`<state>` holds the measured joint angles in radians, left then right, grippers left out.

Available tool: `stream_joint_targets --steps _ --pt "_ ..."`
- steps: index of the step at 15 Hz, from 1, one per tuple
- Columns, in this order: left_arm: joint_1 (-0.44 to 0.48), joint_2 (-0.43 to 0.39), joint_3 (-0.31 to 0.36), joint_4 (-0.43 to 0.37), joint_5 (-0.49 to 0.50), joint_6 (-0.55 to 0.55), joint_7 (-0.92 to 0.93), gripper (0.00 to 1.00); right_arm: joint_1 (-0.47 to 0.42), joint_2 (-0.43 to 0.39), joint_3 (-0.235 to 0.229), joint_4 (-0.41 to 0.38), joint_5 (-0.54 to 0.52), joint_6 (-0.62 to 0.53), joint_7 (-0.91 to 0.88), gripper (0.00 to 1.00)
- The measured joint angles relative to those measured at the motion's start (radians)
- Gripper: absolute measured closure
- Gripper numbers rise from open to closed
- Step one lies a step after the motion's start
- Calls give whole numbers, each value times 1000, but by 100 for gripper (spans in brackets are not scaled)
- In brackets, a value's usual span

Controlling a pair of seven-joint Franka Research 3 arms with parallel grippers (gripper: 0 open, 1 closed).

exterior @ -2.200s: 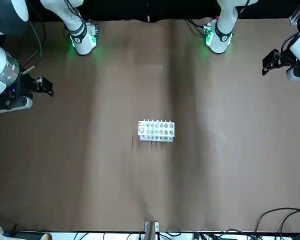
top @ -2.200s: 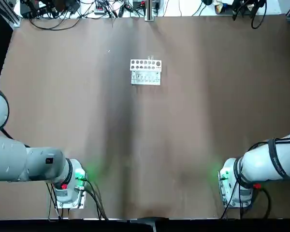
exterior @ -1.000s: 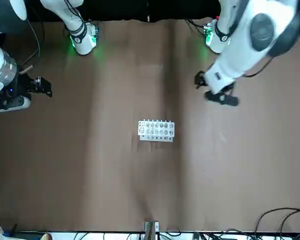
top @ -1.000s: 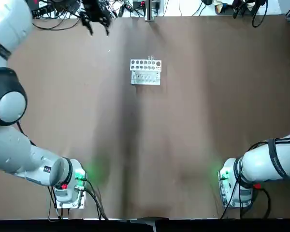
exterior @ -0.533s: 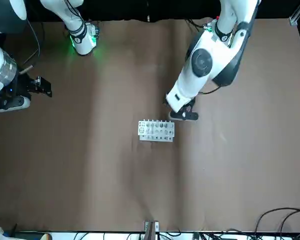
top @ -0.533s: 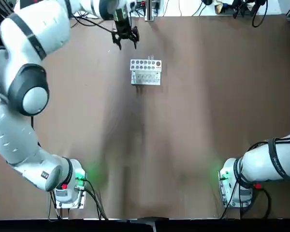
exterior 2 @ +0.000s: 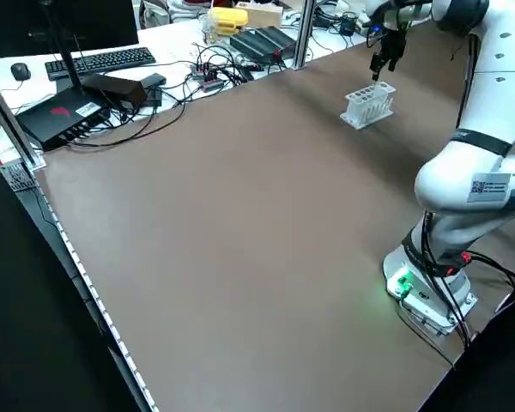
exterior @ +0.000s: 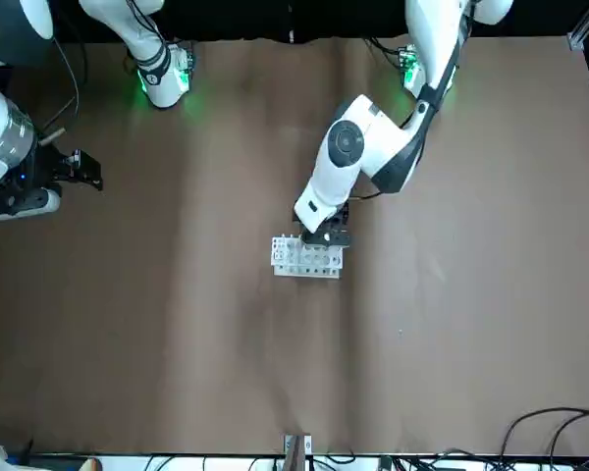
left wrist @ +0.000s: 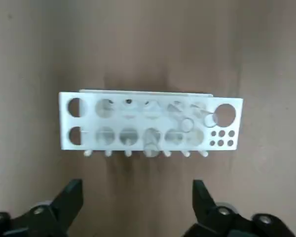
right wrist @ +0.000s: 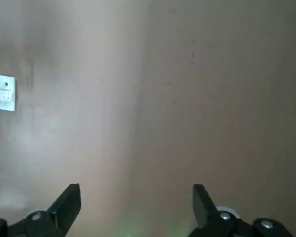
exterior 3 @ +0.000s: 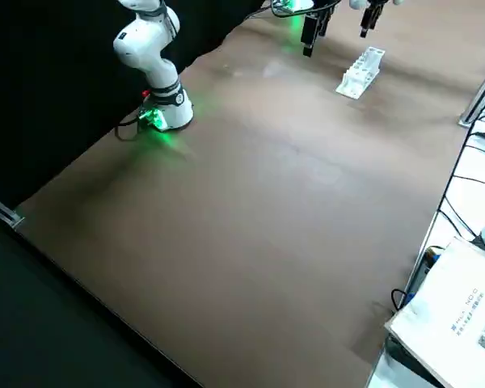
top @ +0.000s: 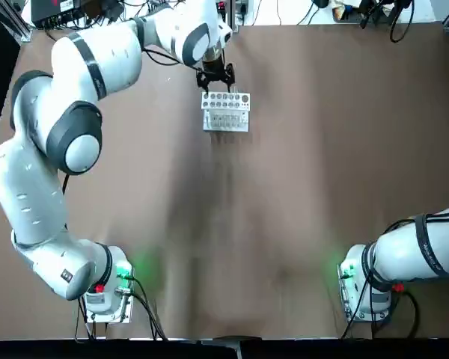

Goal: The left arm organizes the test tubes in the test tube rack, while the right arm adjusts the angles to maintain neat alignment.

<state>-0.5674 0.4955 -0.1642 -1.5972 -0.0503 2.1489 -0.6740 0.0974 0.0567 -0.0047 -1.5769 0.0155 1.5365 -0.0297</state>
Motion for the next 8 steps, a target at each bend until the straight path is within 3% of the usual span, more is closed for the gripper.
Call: stream_joint_targets --steps 8 --pt "-39 52 9 1 58 82 -78 14 -1 0 -1 0 0 0 0 0"
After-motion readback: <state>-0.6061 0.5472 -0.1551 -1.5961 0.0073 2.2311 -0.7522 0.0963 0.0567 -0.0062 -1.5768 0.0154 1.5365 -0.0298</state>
